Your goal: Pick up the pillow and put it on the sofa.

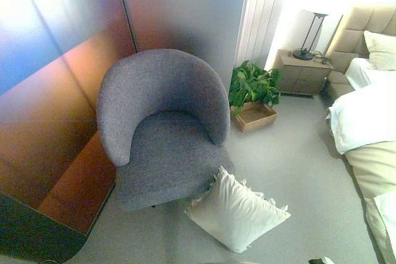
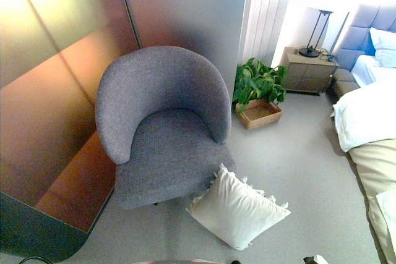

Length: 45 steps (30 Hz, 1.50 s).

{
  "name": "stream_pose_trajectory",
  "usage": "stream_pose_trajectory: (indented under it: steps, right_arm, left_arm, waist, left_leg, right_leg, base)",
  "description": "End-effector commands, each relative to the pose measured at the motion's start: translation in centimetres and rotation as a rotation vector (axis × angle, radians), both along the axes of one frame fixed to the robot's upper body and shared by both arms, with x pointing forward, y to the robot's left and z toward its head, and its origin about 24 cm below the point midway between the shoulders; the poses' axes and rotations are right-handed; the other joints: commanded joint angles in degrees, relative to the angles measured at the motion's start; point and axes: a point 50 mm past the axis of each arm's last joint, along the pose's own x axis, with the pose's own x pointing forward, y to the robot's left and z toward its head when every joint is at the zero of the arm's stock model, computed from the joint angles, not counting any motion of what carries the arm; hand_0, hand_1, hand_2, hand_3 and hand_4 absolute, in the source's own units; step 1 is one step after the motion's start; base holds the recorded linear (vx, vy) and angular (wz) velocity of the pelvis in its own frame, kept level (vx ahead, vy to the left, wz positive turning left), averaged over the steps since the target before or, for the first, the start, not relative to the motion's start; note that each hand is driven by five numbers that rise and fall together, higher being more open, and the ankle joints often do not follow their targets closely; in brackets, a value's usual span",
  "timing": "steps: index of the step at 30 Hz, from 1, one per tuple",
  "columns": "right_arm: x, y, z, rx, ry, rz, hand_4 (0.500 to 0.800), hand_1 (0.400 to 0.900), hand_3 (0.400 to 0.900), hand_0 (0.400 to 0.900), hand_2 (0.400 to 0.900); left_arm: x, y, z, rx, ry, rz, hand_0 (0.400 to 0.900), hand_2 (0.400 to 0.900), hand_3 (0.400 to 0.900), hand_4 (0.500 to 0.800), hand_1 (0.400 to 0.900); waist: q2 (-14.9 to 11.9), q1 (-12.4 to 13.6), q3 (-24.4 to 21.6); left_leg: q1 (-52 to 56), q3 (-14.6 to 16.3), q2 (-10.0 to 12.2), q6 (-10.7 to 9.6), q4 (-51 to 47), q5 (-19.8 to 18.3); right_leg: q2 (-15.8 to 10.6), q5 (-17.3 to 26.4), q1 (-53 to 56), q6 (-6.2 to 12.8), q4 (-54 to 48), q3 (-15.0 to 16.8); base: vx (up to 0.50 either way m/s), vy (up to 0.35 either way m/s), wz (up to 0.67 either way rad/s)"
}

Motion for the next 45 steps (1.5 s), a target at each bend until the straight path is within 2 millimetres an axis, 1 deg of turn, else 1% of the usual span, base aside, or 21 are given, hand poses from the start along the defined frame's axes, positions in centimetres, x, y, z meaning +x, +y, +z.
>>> stream_pose_trajectory:
  steps: [1,5,11,17,20,22,25,27,32,35,38,40,45]
  right_arm:
    - [3.9,-1.2,1.3,-0.096,-0.093,0.055,0.800,0.900,0.900,0.900,0.900]
    - [4.0,-1.3,1.4,-0.105,-0.101,0.058,0.800,0.900,0.900,0.900,0.900]
    - [4.6,-1.6,1.8,-0.141,-0.118,0.111,0.800,0.900,0.900,0.900,0.900]
    - [7.2,-3.2,3.5,-0.217,-0.181,0.196,0.800,0.900,0.900,0.900,0.900]
    - [9.4,-3.9,4.8,-0.248,-0.239,0.226,0.800,0.900,0.900,0.900,0.900]
    - [11.3,-4.3,6.0,-0.271,-0.297,0.234,0.800,0.900,0.900,0.900,0.900]
    - [14.3,-4.9,8.1,-0.307,-0.392,0.241,0.800,0.900,0.900,0.900,0.900]
    - [15.9,-4.9,9.2,-0.328,-0.436,0.258,0.800,0.900,0.900,0.900,0.900]
    - [19.1,-5.0,11.9,-0.365,-0.541,0.276,0.800,0.900,0.900,0.900,0.900]
    - [21.4,-5.1,14.3,-0.390,-0.630,0.295,0.800,0.900,0.900,0.900,0.900]
    - [23.1,-5.3,16.6,-0.412,-0.699,0.319,0.800,0.900,0.900,0.900,0.900]
    - [24.5,-5.3,18.5,-0.421,-0.755,0.340,0.800,0.900,0.900,0.900,0.900]
    - [27.2,-4.6,22.5,-0.438,-0.860,0.402,0.800,0.900,0.900,0.900,0.900]
  left_arm:
    - [2.8,-5.5,-1.2,-0.176,-0.059,-0.055,0.900,0.900,0.900,0.800,0.900]
    - [2.7,-5.7,-1.2,-0.204,-0.038,-0.068,0.900,0.900,0.900,0.800,0.900]
    - [2.4,-5.4,-1.2,-0.202,-0.018,-0.068,0.900,0.900,0.900,0.800,0.900]
    - [2.2,-4.9,-1.1,-0.190,0.020,-0.082,0.900,0.900,0.900,0.800,0.900]
    - [2.7,-4.8,-1.0,-0.182,0.026,-0.097,0.900,0.900,0.900,0.800,0.900]
    - [3.6,-4.8,-0.8,-0.173,0.015,-0.115,0.900,0.900,0.900,0.800,0.900]
    - [5.6,-4.3,-0.1,-0.160,-0.017,-0.133,0.900,0.900,0.900,0.800,0.900]
    - [6.5,-4.1,0.1,-0.147,-0.024,-0.131,0.900,0.900,0.900,0.800,0.900]
    - [8.2,-3.7,0.8,-0.121,-0.038,-0.148,0.900,0.900,0.900,0.800,0.900]
    - [9.5,-4.0,1.2,-0.119,-0.064,-0.157,0.900,0.900,0.900,0.800,0.900]
    - [10.5,-4.6,1.4,-0.124,-0.091,-0.160,0.900,0.900,0.900,0.800,0.900]
    - [11.3,-4.8,1.6,-0.122,-0.114,-0.162,0.900,0.900,0.900,0.800,0.900]
    - [12.8,-5.9,2.0,-0.138,-0.160,-0.150,0.900,0.900,0.900,0.800,0.900]
  waist:
    - [-1.4,0.3,2.3]
    - [-1.3,0.3,2.4]
    - [-1.2,0.7,2.7]
    - [-0.6,1.6,4.0]
    - [-0.1,2.1,5.0]
    - [0.3,2.5,6.3]
    - [0.6,2.8,8.9]
    - [0.8,3.0,10.2]
    - [1.0,3.4,13.0]
    - [1.3,3.5,15.4]
    - [1.8,3.6,17.0]
    - [2.1,3.8,18.4]
    - [3.2,4.3,21.2]
  left_leg:
    - [1.2,-2.7,-0.7,1.6,0.2,-3.9]
    - [1.2,-2.7,-0.7,1.6,0.2,-3.8]
    - [1.1,-2.9,-0.7,1.5,0.2,-3.7]
    - [-0.6,-3.8,-0.8,1.2,0.2,-3.1]
    - [-2.8,-4.5,-0.9,1.0,0.2,-2.4]
    - [-5.1,-5.2,-1.0,1.0,0.2,-1.8]
    - [-8.6,-5.9,-1.1,1.0,0.2,-0.7]
    - [-10.3,-6.5,-1.0,1.0,0.2,0.0]
    - [-13.5,-7.8,-1.1,1.1,0.2,0.9]
    - [-15.4,-8.6,-1.1,1.0,0.2,1.5]
    - [-16.9,-8.9,-1.2,0.9,0.2,1.8]
    - [-18.4,-9.1,-1.4,0.8,0.2,2.2]
    - [-22.1,-9.9,-1.6,0.7,1.0,3.5]
  right_leg:
    - [0.8,-1.3,2.5,2.13,0.2,-3.4]
    - [0.9,-1.3,2.5,2.09,0.2,-3.5]
    - [0.7,-1.3,2.6,2.19,0.2,-4.0]
    - [0.3,-0.9,1.4,2.47,0.2,-4.8]
    - [0.1,-0.4,-0.6,2.56,0.2,-5.0]
    - [0.0,0.0,-2.6,2.49,0.2,-5.0]
    - [0.1,0.8,-5.6,2.24,0.2,-5.3]
    - [0.2,1.2,-7.0,1.95,0.2,-5.6]
    - [0.6,1.1,-9.5,1.15,0.9,-6.1]
    - [0.8,0.5,-11.7,0.65,2.6,-6.5]
    - [0.9,0.1,-13.4,0.42,3.5,-6.6]
    - [0.9,-0.5,-15.3,0.28,4.8,-6.7]
    - [0.6,-2.3,-20.2,-0.36,9.7,-7.2]
  base:
    - [0.00,0.000,0.00]
    - [0.00,0.000,0.00]
    - [0.03,-0.023,0.01]
    - [0.05,-0.051,0.10]
    - [-0.01,-0.046,0.16]
    - [-0.11,-0.045,0.18]
    - [-0.15,-0.050,0.17]
    - [-0.07,-0.047,0.10]
    - [-0.03,-0.039,0.08]
    - [-0.05,-0.008,0.09]
    - [-0.06,0.029,0.03]
    - [-0.09,0.056,0.02]
    - [-0.07,0.070,0.03]
